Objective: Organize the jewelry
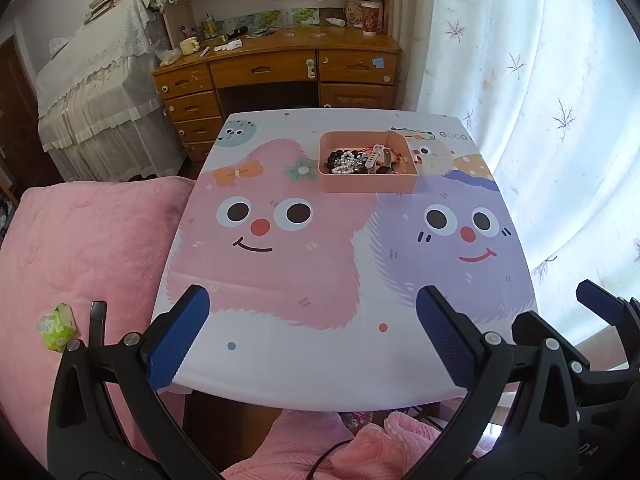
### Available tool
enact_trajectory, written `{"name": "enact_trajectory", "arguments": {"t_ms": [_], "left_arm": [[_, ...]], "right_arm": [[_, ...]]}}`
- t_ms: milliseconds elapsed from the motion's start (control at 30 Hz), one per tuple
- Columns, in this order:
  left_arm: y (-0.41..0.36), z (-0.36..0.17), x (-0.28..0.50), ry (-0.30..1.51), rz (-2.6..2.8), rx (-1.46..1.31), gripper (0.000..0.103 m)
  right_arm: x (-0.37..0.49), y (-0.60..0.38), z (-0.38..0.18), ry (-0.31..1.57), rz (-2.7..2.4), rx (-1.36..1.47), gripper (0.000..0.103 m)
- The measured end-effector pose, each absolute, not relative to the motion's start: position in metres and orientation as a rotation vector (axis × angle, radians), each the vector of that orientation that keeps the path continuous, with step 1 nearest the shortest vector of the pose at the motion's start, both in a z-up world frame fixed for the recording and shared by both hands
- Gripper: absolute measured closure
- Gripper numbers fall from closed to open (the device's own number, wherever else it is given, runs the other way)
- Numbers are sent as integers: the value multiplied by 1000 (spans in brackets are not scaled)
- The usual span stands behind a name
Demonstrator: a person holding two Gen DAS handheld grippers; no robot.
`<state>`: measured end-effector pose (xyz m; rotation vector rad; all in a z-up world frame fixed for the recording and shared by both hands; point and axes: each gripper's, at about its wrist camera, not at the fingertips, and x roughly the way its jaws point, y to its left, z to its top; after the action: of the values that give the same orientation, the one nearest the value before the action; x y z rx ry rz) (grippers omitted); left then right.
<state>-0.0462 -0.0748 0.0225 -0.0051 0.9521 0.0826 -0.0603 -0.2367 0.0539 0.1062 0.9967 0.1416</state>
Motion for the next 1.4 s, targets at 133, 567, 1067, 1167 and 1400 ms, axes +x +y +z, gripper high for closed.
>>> {"name": "enact_trajectory", "arguments": {"t_ms": [133, 567, 1067, 1167, 1400], "left_arm": [[-75, 22, -46, 953, 85, -7, 0], [-73, 23, -47, 954, 83, -4, 0], [-72, 21, -52, 957, 82, 3, 0], [-73, 21, -51, 957, 82, 4, 0], [-73, 21, -51, 957, 86, 1, 0]], "right_arm": [[-61, -235, 55, 992, 143, 103, 0], [-62, -233, 54, 992, 141, 104, 0], [-60, -241, 56, 993, 142, 114, 0], [-60, -241, 56, 993, 142, 113, 0], [-60, -241, 56, 991, 144, 110, 0]]}}
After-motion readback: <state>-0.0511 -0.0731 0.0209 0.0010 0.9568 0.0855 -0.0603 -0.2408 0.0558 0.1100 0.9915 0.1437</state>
